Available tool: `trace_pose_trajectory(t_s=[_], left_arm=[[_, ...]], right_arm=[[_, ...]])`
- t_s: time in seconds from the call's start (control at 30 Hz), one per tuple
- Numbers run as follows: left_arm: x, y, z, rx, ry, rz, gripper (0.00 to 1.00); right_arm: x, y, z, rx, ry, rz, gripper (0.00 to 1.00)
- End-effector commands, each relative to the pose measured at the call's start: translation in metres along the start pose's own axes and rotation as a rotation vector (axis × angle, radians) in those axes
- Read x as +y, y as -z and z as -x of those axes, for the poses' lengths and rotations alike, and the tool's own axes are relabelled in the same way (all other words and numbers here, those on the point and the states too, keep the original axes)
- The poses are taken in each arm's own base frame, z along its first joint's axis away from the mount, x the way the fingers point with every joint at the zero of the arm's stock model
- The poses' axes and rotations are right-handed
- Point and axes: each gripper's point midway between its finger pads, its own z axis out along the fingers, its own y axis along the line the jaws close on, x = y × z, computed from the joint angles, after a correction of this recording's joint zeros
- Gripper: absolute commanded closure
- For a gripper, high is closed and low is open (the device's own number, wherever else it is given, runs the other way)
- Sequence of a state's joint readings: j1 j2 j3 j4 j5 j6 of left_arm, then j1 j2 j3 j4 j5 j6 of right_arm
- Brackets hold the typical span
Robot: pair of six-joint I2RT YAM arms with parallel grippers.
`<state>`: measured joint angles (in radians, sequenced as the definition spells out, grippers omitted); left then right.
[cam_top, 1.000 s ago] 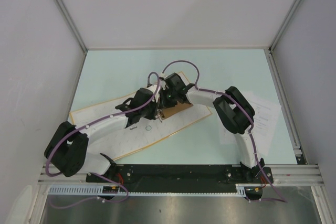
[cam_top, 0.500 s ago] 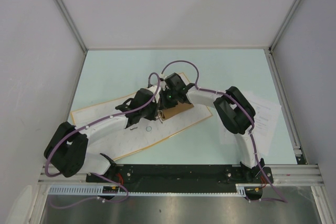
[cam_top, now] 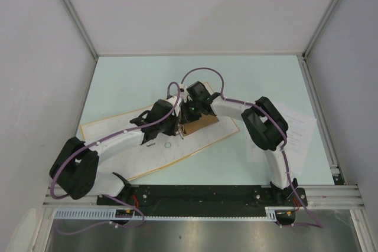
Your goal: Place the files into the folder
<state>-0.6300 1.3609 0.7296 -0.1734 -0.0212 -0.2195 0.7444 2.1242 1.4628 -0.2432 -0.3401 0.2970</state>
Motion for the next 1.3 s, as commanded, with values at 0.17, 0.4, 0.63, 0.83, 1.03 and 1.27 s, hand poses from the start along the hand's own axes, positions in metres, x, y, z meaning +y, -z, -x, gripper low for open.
trace_pose_trajectory(t_s=[0.17,0.4,0.63,0.83,1.03,1.27], left_arm=[[0.002,0.001,-0.024,0.080,0.128,0.020,1.00],[0.000,0.002,-0.022,0.075,0.130,0.013,1.00],[0.000,0.003,-0.024,0.074,0.133,0.012,1.00],[0.000,0.003,-0.024,0.072,0.136,0.012,1.00],[0.000,0.002,-0.027,0.077,0.144,0.014,1.00],[0.005,0.002,-0.032,0.066,0.167,0.040,1.00]], right_arm=[[-0.022,0.012,-0.097,0.346,-0.038,-0.031,0.81],[-0.024,0.008,-0.102,0.351,-0.015,-0.069,0.81],[-0.025,-0.001,-0.106,0.342,0.017,-0.137,0.81],[-0.028,0.000,-0.113,0.361,0.052,-0.205,0.82],[-0.030,-0.003,-0.133,0.411,0.084,-0.260,0.83],[-0.039,-0.010,-0.168,0.465,0.058,-0.329,0.85]])
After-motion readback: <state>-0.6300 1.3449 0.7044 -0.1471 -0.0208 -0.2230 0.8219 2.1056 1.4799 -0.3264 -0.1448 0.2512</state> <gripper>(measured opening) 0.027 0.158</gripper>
